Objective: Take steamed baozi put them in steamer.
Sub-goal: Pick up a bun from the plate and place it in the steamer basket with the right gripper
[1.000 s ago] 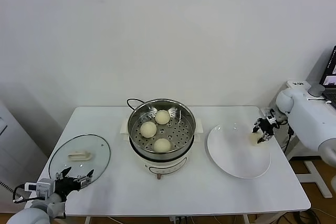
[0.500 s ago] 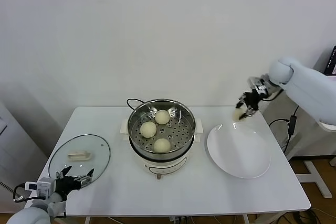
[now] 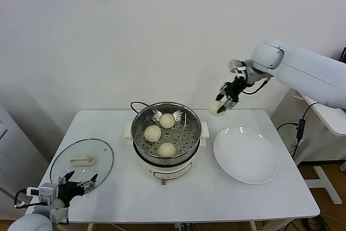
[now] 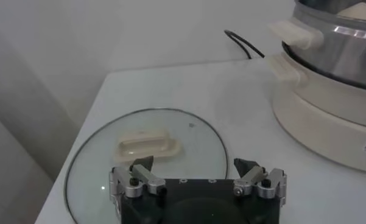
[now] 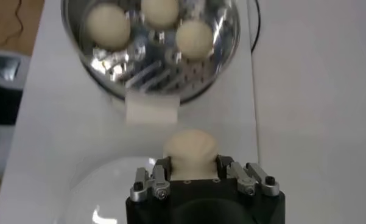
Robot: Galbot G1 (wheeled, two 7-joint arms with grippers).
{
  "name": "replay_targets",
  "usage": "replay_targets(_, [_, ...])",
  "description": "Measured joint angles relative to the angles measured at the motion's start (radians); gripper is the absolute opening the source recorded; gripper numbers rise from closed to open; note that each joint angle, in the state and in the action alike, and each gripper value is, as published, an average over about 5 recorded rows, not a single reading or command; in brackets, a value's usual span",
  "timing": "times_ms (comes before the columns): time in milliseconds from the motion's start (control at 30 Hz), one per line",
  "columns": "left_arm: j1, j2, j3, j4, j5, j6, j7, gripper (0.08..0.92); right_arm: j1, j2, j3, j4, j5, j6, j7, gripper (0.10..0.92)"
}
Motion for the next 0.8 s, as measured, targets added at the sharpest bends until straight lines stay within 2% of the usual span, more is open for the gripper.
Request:
replay_targets(333, [0.004, -0.003, 0.0, 0.0, 0.003, 0.0, 0.0, 0.823, 0.007, 0.08, -0.042, 0.056, 0.127, -0.118, 0.102, 0.475])
replay_targets(800, [0.002, -0.006, 0.0, 0.004, 0.002, -0.004, 0.001, 0.823, -0.062, 0.15, -0.051, 0.083, 0.182, -0.217, 0.21, 0.475])
